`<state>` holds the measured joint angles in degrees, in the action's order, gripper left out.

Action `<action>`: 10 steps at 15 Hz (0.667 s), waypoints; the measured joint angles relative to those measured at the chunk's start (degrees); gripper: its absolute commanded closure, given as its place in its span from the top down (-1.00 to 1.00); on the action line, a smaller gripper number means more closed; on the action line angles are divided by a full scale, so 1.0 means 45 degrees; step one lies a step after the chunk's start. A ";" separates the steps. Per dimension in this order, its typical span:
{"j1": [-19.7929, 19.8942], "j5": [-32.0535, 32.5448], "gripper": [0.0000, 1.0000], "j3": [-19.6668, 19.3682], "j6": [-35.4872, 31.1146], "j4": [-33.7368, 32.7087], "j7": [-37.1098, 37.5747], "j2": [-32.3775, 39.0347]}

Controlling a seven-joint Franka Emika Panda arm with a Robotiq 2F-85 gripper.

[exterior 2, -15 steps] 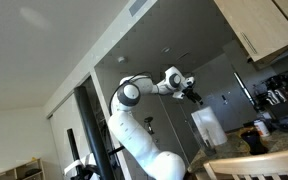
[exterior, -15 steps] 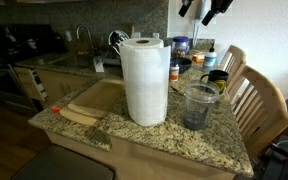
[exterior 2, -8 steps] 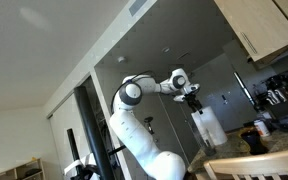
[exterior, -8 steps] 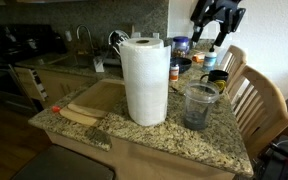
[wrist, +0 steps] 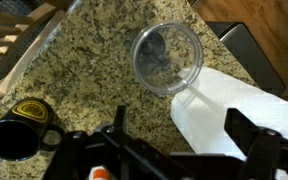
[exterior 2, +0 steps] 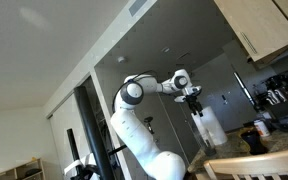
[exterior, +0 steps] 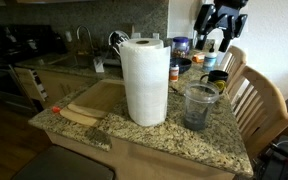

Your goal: Move the cup to the right

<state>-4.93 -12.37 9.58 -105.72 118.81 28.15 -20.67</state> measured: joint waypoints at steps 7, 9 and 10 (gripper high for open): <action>0.0000 0.0531 1.00 0.0327 0.1422 0.0064 0.0655 0.2088; 0.0000 0.0538 1.00 0.0327 0.1490 0.0033 0.0661 0.2075; -0.0001 0.0539 1.00 0.0328 0.1520 0.0011 0.0664 0.2038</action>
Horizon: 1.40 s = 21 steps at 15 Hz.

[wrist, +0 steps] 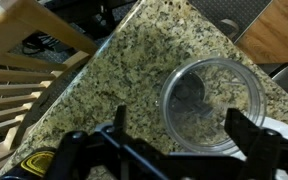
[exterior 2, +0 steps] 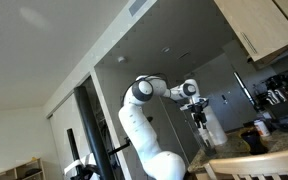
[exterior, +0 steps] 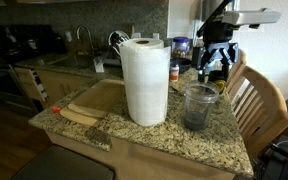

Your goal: Move the cup to the right

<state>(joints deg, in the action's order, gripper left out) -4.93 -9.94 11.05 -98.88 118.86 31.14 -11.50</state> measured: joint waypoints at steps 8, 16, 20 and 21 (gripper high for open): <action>-0.0065 0.0409 1.00 0.0145 -0.0054 0.0319 0.0931 0.1487; -0.0181 0.0405 0.05 0.0101 -0.0052 0.0303 0.0989 0.1631; -0.0180 0.0404 -0.51 -0.0010 -0.0060 0.0244 0.0994 0.1618; -0.0180 0.0404 -0.63 -0.0043 -0.0061 0.0233 0.1006 0.1606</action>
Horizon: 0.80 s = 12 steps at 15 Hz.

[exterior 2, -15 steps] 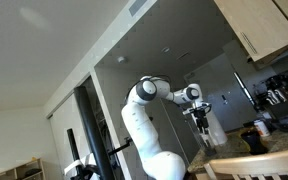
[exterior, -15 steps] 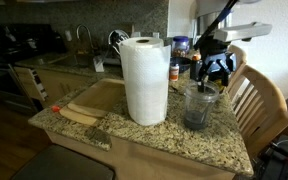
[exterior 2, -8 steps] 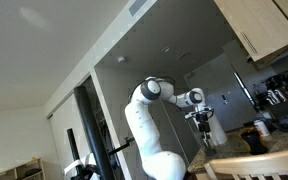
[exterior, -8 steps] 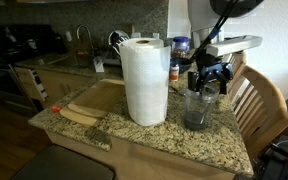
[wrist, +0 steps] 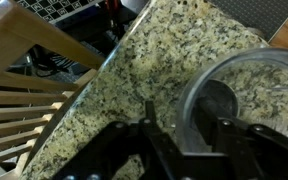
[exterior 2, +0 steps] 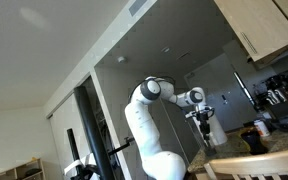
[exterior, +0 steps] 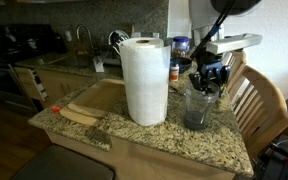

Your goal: Move the cup to the right

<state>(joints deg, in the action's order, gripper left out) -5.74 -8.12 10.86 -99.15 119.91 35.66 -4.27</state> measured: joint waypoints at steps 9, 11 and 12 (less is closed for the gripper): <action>0.0013 0.0102 -0.93 -0.0277 -0.0214 -0.0086 0.0436 -0.0461; 0.0037 0.0350 -0.93 -0.0365 -0.0563 -0.0047 0.0967 -0.0641; 0.0051 0.0503 -0.93 -0.0441 -0.0792 -0.0033 0.1301 -0.0795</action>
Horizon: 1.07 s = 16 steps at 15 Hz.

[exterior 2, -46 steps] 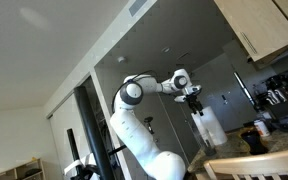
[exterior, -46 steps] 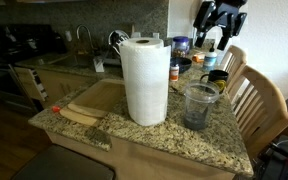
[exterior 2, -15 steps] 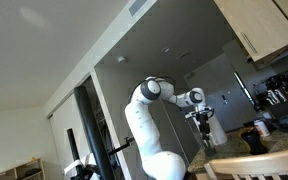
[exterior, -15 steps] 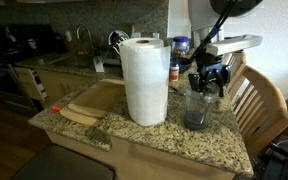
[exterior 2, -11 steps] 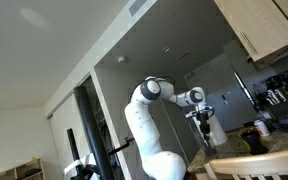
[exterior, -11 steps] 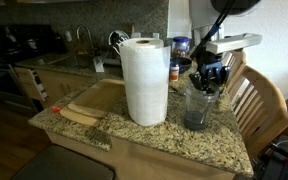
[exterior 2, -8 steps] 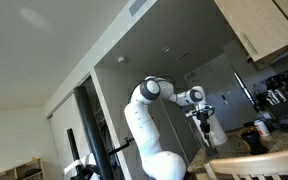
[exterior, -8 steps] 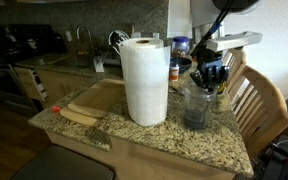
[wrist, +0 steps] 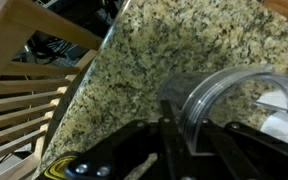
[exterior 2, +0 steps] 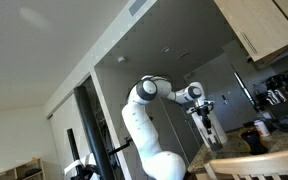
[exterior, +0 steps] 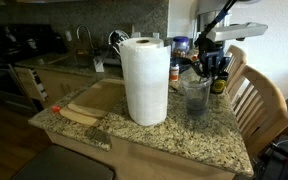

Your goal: Move the cup to the right

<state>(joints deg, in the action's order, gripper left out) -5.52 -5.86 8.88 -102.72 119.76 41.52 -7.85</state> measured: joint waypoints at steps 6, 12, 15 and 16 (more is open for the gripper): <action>0.0467 0.0190 -0.93 -0.0687 -0.1240 0.0059 0.1538 -0.1760; 0.1637 0.0447 -0.93 -0.1414 -0.2206 -0.0616 0.2467 -0.3067; 0.2285 0.1062 -0.93 -0.1512 -0.2526 -0.1752 0.3238 -0.3131; 0.2493 0.1330 -0.93 -0.1529 -0.2590 -0.2216 0.3591 -0.3072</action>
<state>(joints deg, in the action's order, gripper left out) 5.70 0.13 2.00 -114.37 109.79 57.68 -21.68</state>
